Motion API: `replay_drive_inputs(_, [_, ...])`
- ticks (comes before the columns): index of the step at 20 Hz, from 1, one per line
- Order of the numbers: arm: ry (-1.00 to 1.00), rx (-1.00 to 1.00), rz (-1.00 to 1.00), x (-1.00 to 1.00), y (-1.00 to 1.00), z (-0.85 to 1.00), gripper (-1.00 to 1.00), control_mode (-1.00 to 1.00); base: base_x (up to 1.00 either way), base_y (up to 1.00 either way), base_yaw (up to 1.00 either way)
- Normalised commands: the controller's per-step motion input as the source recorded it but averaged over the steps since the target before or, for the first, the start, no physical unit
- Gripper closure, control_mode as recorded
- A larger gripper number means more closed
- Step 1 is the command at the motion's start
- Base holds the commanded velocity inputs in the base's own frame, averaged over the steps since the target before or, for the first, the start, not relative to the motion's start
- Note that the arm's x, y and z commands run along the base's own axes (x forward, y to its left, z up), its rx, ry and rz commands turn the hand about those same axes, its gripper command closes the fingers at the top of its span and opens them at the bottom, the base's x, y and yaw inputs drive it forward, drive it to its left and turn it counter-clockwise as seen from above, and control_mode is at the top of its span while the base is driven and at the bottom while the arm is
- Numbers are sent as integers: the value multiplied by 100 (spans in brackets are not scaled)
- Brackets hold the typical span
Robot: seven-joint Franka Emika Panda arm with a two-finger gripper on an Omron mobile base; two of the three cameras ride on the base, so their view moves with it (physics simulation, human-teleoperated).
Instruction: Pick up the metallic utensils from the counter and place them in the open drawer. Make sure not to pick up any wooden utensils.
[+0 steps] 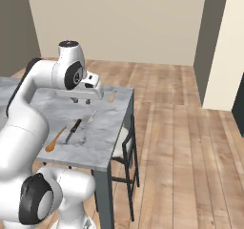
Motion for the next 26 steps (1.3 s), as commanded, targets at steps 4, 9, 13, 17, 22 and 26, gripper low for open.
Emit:
replay_drive_inputs(4, [0,0,-5,7,6,0,-100,-100,0,0,0])
replay_drive_inputs(9, [0,0,-19,87,48,0,-100,-100,0,0,0])
replay_drive_inputs(13, [4,0,-26,100,58,0,-100,-100,0,0,0])
replay_drive_inputs(17, [20,0,-4,100,27,-4,-100,-100,0,0,0])
replay_drive_inputs(22, [25,3,11,92,1,-63,-100,-100,0,0,0])
replay_drive_inputs(26, [35,-1,14,54,-27,-100,-100,-100,0,0,0])
